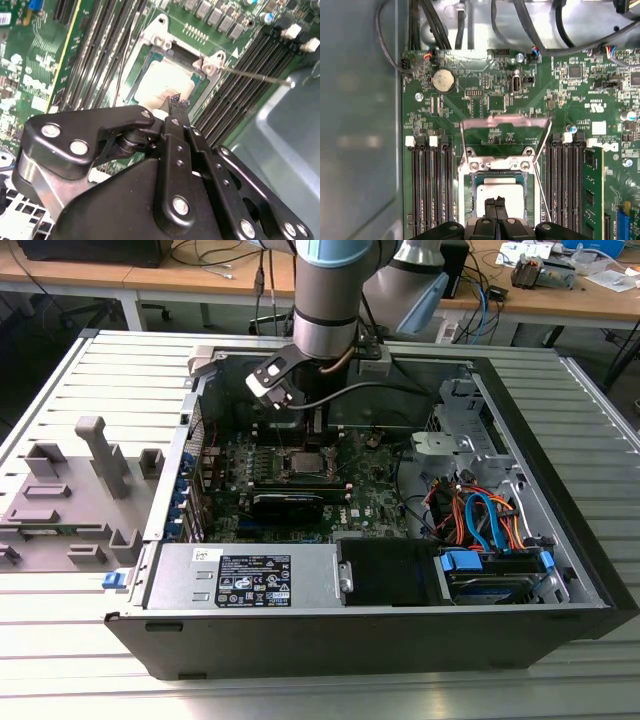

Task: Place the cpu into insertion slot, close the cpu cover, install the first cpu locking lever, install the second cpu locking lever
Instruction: 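Close the cpu cover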

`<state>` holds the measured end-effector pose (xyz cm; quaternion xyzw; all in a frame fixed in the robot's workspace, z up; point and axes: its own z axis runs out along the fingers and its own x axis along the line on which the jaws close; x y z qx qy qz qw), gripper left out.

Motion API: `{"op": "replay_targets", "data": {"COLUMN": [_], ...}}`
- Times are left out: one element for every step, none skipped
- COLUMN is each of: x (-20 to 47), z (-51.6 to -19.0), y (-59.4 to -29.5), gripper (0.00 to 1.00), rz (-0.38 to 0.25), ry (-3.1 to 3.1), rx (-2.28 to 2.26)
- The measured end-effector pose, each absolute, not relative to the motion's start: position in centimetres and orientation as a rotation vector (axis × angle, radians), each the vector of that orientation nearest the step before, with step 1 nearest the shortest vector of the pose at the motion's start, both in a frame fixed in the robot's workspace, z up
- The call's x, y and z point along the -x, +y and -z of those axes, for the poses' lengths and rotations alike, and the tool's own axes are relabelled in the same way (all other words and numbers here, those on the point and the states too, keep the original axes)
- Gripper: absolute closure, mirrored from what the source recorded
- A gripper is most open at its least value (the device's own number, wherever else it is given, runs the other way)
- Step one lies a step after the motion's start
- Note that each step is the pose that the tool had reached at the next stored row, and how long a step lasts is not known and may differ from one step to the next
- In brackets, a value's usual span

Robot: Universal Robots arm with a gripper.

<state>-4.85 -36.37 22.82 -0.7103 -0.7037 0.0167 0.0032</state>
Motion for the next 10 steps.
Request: {"op": "replay_targets", "data": {"x": [4.7,4.6,4.6,4.6,4.5,4.5,4.4,4.3,3.9,3.5], "z": [-23.0,-23.4,-23.8,-24.3,-24.7,-25.2,-25.7,-25.8,-26.3,-26.4], "y": [-36.4,-36.4,-36.4,-36.4,-36.4,-36.4,-36.4,-36.4,-36.4,-36.4], "gripper": [0.89,0.89,0.89,0.89,0.89,0.89,0.89,0.89,0.89,0.89], "rz": [-0.053,-0.054,-0.054,-0.053,-0.054,-0.054,-0.054,-0.055,-0.06,-0.065], "ry": [-2.206,-2.206,-2.206,-2.206,-2.206,-2.206,-2.205,-2.205,-2.202,-2.2], "rx": [2.227,2.226,2.226,2.226,2.226,2.226,2.226,2.226,2.223,2.221]}}
